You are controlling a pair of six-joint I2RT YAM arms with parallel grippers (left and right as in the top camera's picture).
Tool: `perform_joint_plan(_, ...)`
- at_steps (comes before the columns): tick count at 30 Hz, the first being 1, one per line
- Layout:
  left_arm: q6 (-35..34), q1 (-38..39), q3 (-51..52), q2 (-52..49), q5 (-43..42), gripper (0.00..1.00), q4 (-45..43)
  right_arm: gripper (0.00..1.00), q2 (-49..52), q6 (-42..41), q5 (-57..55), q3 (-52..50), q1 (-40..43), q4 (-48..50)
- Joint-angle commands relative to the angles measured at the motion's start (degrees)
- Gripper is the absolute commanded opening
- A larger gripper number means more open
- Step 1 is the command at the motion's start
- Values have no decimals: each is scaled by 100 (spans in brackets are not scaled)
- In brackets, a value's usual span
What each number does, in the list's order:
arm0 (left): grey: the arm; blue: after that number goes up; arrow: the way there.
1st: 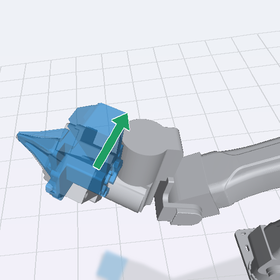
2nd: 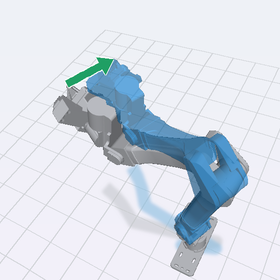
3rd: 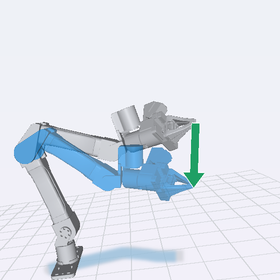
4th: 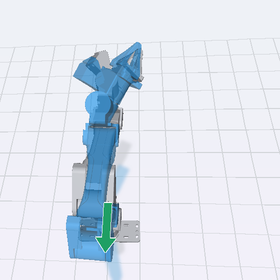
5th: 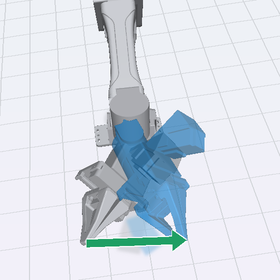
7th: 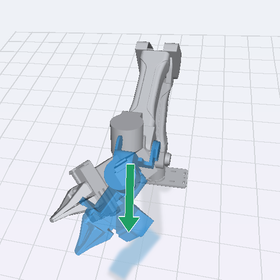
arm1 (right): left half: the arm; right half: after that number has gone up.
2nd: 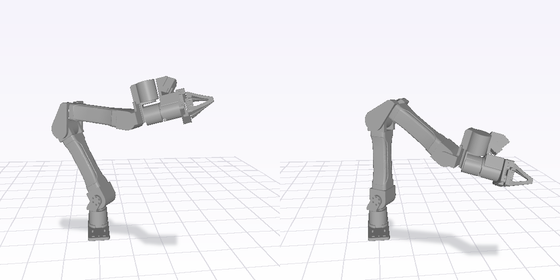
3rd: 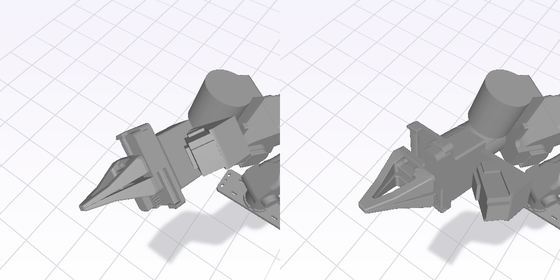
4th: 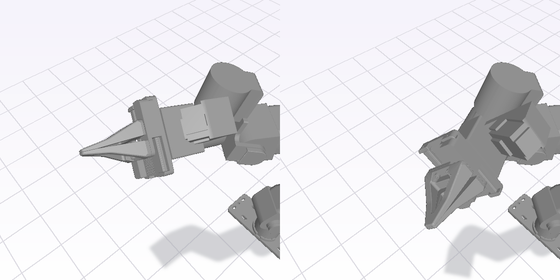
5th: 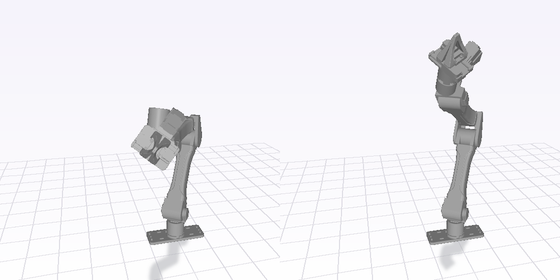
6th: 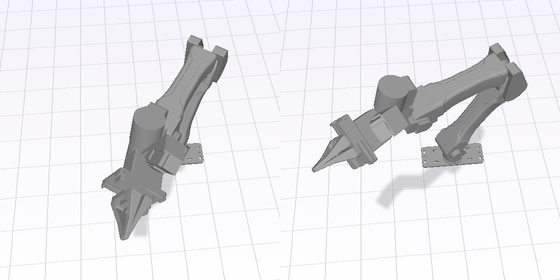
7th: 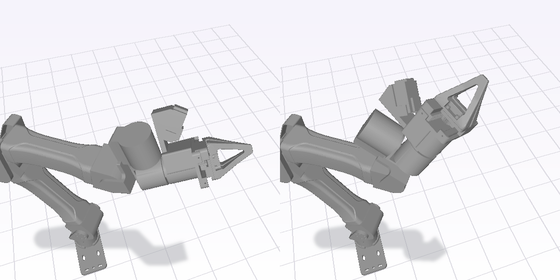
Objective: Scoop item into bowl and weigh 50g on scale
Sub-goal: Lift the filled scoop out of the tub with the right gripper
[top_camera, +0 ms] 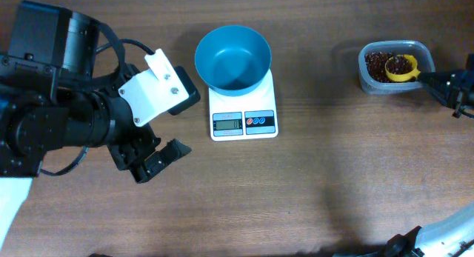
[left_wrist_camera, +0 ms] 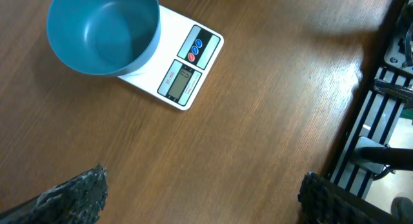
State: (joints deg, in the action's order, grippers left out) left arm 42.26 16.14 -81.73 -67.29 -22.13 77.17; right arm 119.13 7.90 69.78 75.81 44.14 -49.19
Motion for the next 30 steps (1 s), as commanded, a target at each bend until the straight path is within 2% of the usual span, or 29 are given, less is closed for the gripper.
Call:
perform_joint_plan(1,72,-28,28,13,-81,99,7,4,28,131,387,-55,20,0)
perform_joint_plan(6,72,-28,28,13,-81,99,7,4,28,673,962,-55,20,4)
perform_joint_plan(15,72,-28,26,13,-81,99,7,4,31,693,1147,-173,61,-133)
perform_joint_plan(19,72,-28,28,13,-81,99,7,4,28,1141,1493,-678,398,-133)
perform_joint_plan(22,72,-28,28,13,-81,99,7,4,28,1143,1915,-704,540,-151)
perform_joint_plan(30,72,-28,28,13,-81,99,9,4,28,1353,1915,-708,457,66)
